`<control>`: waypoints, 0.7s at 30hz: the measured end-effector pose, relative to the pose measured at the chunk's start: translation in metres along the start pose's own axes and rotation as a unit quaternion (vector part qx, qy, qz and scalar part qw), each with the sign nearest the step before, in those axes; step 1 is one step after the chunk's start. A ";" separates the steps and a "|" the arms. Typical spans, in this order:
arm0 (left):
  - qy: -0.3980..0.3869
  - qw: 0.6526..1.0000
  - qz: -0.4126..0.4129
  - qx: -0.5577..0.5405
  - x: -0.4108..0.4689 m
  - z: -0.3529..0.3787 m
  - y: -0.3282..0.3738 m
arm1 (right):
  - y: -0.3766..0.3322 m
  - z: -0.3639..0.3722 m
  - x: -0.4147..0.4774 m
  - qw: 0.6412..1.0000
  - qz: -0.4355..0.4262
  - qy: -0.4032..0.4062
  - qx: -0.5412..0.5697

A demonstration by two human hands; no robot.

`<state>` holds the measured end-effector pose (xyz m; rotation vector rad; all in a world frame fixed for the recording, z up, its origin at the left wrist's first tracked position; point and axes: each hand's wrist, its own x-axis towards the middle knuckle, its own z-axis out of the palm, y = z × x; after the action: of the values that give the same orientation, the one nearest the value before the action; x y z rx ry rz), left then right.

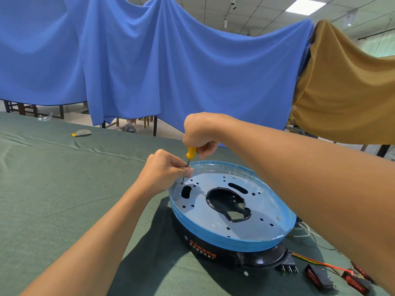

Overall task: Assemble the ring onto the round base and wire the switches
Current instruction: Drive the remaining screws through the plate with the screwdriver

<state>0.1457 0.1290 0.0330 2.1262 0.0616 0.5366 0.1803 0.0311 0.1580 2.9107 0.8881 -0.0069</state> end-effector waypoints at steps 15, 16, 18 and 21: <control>-0.012 1.000 0.008 -0.004 0.001 0.001 -0.003 | 0.000 0.004 0.006 0.999 -0.024 0.024 -0.019; -0.014 1.000 0.009 -0.001 0.001 0.001 -0.003 | 0.000 0.003 0.006 1.000 -0.019 0.017 -0.007; -0.016 1.000 0.007 0.006 0.002 0.000 -0.002 | 0.001 0.001 0.004 0.999 -0.028 0.005 0.015; -0.010 1.000 0.003 0.005 0.001 -0.001 -0.003 | 0.003 -0.003 -0.001 0.997 -0.081 0.017 0.001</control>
<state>0.1467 0.1317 0.0313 2.1424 0.0454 0.5191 0.1808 0.0282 0.1609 2.8409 1.1275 0.0297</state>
